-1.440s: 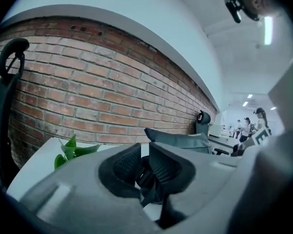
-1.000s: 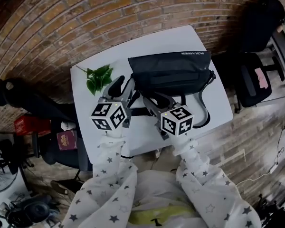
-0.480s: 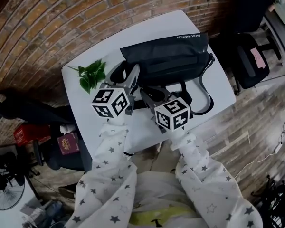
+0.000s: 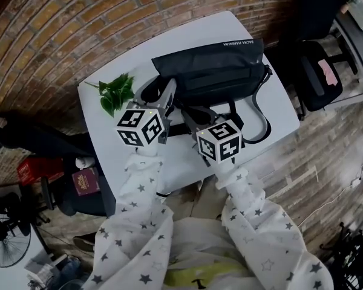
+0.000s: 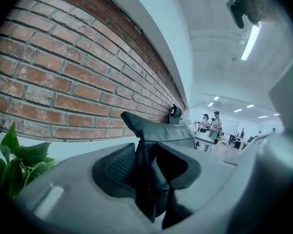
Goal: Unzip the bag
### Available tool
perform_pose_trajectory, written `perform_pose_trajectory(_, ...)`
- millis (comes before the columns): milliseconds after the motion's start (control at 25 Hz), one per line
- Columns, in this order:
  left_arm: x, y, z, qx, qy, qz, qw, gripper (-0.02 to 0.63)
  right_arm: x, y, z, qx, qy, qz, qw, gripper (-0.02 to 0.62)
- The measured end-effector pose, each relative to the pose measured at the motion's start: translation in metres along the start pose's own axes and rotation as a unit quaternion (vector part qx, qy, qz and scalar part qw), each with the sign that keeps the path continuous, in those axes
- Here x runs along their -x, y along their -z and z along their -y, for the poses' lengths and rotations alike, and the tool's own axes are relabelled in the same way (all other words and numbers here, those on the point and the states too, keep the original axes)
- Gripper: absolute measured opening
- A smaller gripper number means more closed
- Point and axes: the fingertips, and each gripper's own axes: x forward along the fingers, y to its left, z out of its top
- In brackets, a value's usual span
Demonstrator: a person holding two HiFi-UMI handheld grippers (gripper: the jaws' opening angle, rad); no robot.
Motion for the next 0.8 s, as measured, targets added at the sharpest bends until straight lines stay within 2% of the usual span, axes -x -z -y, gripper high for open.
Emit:
perform_pose_trajectory(400,0.002,0.002,0.003,-0.011,-0.039,-0.002,0.9992,0.124,0.011,-0.009,0.017,0.07,0.03,-0.048,0.996,0.018)
perform_pose_trajectory(800,-0.001,0.002,0.007,-0.014,-0.063,0.005,0.9979,0.123,0.025,-0.019,0.038,0.103,0.048,-0.042,0.993,0.018)
